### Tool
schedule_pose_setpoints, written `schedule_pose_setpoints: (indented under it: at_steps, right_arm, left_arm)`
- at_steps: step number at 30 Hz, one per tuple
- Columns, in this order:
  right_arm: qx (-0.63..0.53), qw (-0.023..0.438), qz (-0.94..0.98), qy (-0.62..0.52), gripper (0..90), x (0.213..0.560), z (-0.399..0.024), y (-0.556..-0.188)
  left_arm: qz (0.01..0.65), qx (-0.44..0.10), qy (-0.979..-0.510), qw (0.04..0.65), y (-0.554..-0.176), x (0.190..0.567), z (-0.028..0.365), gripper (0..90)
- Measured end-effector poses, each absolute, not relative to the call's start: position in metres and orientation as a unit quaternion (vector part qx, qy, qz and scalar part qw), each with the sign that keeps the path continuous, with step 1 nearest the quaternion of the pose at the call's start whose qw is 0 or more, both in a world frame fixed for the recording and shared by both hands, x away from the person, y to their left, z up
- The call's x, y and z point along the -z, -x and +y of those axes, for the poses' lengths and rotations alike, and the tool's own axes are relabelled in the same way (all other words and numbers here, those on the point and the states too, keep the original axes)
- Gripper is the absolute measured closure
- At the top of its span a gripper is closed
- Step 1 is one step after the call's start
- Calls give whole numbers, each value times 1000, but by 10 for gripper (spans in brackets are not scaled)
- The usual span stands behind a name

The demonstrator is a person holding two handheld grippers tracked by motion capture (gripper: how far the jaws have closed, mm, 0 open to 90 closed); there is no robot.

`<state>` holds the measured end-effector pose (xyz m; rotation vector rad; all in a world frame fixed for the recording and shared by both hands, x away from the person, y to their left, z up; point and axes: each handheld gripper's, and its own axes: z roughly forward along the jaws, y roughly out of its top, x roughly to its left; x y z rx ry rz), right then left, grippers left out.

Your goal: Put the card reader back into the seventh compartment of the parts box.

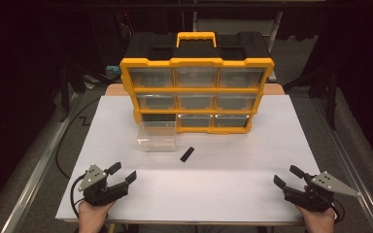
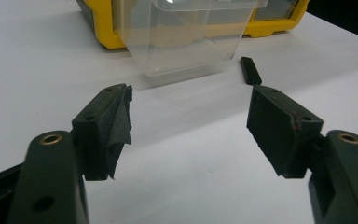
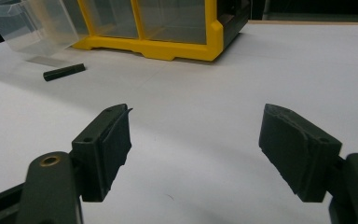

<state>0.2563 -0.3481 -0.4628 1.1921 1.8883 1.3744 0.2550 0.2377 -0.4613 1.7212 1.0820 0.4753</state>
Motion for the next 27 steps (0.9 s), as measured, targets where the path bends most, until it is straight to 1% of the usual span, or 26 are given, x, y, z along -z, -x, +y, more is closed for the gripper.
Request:
schedule_pose_setpoints:
  at_steps: [27]
  right_arm:
    - [-514, 255, 690, -441, 247, 462, -348, -256]
  left_arm:
    - [447, -197, -715, 500, -255, 462, 237, 311]
